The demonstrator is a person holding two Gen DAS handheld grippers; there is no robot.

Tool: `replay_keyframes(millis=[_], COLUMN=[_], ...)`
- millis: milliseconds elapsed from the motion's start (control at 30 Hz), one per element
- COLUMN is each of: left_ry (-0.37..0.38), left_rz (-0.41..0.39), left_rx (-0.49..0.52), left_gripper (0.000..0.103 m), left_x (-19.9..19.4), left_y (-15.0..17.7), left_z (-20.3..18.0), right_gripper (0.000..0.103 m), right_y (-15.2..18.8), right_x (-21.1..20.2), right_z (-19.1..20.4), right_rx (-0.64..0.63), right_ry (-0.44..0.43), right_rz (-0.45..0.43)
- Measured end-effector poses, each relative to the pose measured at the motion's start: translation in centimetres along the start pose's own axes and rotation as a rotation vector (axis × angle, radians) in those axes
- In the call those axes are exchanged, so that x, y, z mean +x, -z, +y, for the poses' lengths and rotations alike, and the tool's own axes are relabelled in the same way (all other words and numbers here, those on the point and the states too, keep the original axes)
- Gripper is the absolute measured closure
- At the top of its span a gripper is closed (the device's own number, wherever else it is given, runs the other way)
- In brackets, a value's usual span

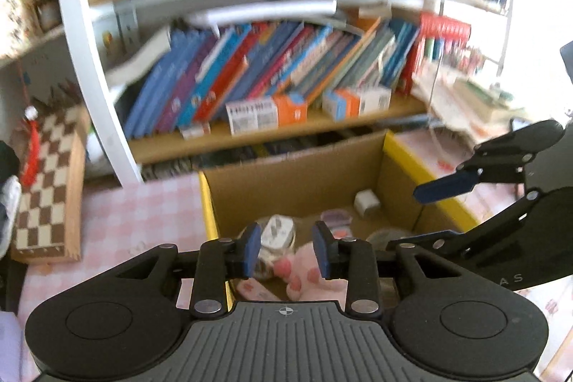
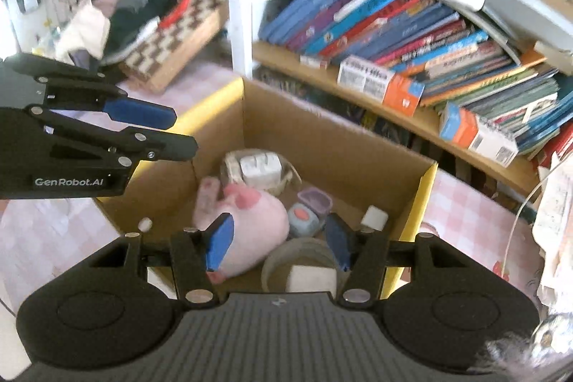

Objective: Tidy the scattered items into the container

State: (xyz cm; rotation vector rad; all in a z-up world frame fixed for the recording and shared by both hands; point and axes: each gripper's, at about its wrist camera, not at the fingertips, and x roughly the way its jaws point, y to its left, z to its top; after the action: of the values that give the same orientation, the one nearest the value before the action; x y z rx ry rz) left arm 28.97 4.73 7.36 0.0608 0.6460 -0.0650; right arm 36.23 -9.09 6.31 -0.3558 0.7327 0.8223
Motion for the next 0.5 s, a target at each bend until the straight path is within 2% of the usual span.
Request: replay_keyframes(millis=[233, 400, 500], left_ry=[-0.002, -0.024, -0.034], left_rz=[-0.101, -0.143, -0.158], left_rx=[-0.003, 0.001, -0.004], left_gripper=[0.047, 0.030, 0.025], left_x=[-6.2, -9.9, -11.8], left_y=[1.5, 3.8, 5.2], left_z=[-0.9, -1.4, -1.6], right_gripper=[0.046, 0.042, 0.039], right_y=[0.6, 2.7, 4.5], right_x=[-5.1, -8.3, -9.9], right_z=[2.8, 4.9, 6.1], right_rx=[0.028, 0.057, 0.098], right_ry=[0.017, 0.066, 0.105], right_rz=[-0.105, -0.159, -0.187])
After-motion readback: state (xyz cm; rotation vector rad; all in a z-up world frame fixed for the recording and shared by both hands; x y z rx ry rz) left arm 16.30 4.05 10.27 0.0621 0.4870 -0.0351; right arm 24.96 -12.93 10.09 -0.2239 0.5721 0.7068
